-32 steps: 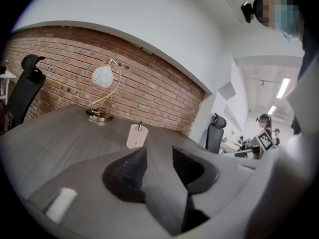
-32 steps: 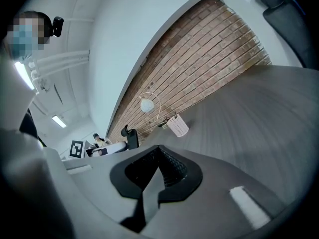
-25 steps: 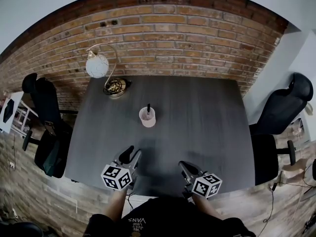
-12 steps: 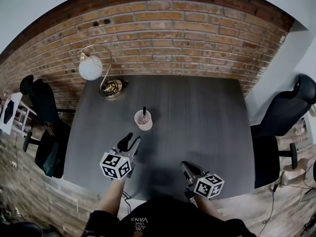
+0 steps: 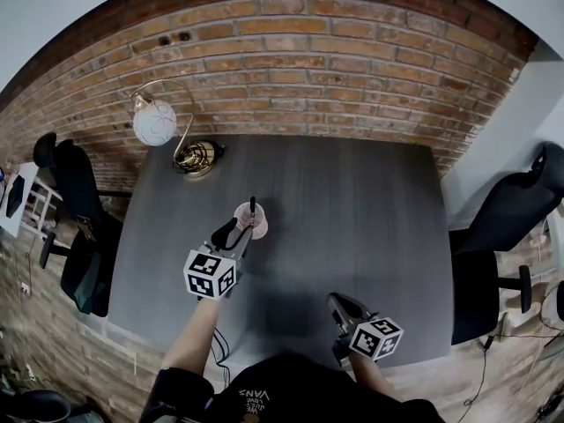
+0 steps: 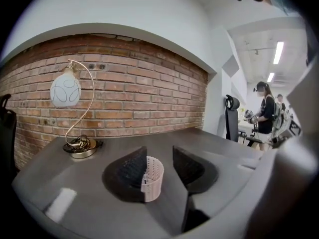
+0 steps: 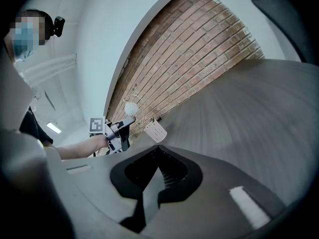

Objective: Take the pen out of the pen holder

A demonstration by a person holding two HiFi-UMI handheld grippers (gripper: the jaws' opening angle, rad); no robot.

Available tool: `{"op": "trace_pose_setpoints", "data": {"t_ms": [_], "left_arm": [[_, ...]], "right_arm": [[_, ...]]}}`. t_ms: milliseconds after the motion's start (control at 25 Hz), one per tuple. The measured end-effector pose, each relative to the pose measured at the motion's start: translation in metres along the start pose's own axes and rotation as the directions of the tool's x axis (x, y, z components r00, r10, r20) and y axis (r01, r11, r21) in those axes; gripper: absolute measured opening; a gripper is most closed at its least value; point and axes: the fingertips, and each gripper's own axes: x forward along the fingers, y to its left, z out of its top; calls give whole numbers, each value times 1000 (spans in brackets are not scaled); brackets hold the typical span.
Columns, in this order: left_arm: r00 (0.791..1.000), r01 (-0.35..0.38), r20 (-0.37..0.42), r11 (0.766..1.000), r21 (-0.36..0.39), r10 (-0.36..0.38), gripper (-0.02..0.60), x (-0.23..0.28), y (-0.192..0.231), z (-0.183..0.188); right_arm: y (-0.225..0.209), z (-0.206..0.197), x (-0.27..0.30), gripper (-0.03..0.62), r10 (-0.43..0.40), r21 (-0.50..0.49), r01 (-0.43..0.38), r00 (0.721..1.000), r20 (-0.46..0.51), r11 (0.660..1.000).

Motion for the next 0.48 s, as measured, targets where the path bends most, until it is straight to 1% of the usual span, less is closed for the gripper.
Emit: {"op": "trace_pose_setpoints", "data": {"t_ms": [80, 160, 240, 480], "left_arm": [[1000, 3, -24, 1000, 24, -2, 173, 12, 2, -3], [999, 8, -44, 1000, 16, -7, 200, 24, 6, -8], [998, 8, -60, 1000, 16, -7, 212, 36, 10, -11], [994, -15, -106, 997, 70, 23, 218, 66, 23, -10]], "right_arm": [[-6, -1, 0, 2, -7, 5, 7, 1000, -4, 1000], [-11, -1, 0, 2, -13, 8, 13, 1000, -5, 1000], [-15, 0, 1, 2, -16, 11, 16, 1000, -6, 1000], [-28, -1, 3, 2, -27, 28, 27, 1000, -14, 999]]}}
